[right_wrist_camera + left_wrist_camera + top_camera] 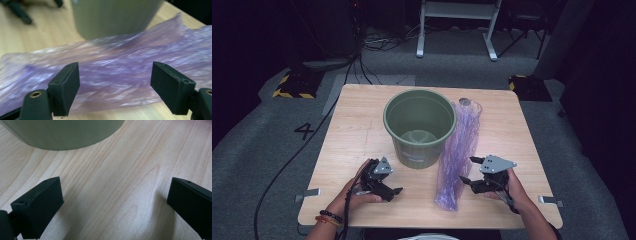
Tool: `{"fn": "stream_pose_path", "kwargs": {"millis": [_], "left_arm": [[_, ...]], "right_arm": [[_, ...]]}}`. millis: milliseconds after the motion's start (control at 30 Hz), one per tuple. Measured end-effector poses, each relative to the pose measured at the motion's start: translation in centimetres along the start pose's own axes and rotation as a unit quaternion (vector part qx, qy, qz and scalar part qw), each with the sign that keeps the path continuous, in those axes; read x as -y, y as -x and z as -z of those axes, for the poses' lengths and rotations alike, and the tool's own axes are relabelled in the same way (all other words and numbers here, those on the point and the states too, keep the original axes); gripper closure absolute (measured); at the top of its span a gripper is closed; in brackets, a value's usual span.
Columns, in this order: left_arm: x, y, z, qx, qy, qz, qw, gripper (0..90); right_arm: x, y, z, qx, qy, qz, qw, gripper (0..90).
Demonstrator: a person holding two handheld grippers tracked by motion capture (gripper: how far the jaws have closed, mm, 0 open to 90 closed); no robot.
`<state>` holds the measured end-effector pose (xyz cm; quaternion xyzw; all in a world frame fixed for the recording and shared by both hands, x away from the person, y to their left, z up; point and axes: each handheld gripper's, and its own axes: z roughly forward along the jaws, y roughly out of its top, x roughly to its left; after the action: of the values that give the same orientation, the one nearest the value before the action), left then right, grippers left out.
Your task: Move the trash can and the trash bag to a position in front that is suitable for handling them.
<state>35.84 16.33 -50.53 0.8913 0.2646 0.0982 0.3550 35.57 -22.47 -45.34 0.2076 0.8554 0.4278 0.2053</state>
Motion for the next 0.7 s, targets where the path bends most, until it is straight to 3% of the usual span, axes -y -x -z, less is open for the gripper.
{"fn": "stream_pose_path", "kwargs": {"millis": [167,267,333,433,700], "left_arm": [[0.0,0.0,0.0,0.000,0.000,0.000,1.0000,0.0],[0.0,0.0,0.0,0.000,0.000,0.000,1.0000,0.0],[0.0,0.0,0.0,0.000,0.000,0.000,1.0000,0.0],[0.0,0.0,0.0,0.000,0.000,0.000,1.0000,0.0],[0.0,0.0,0.0,0.000,0.000,0.000,1.0000,0.0]], "right_arm": [[-0.2,1.6,-0.9,0.032,-0.013,-0.018,0.9992,22.3],[-0.3,2.6,-1.6,0.026,-0.017,-0.035,0.9989,22.0],[-0.4,3.2,-2.2,0.036,-0.025,-0.037,0.9984,22.0],[-0.6,4.4,-3.0,0.035,-0.023,-0.065,0.9970,21.8],[-0.6,7.5,-5.0,0.044,-0.020,-0.105,0.9933,20.6]]}}
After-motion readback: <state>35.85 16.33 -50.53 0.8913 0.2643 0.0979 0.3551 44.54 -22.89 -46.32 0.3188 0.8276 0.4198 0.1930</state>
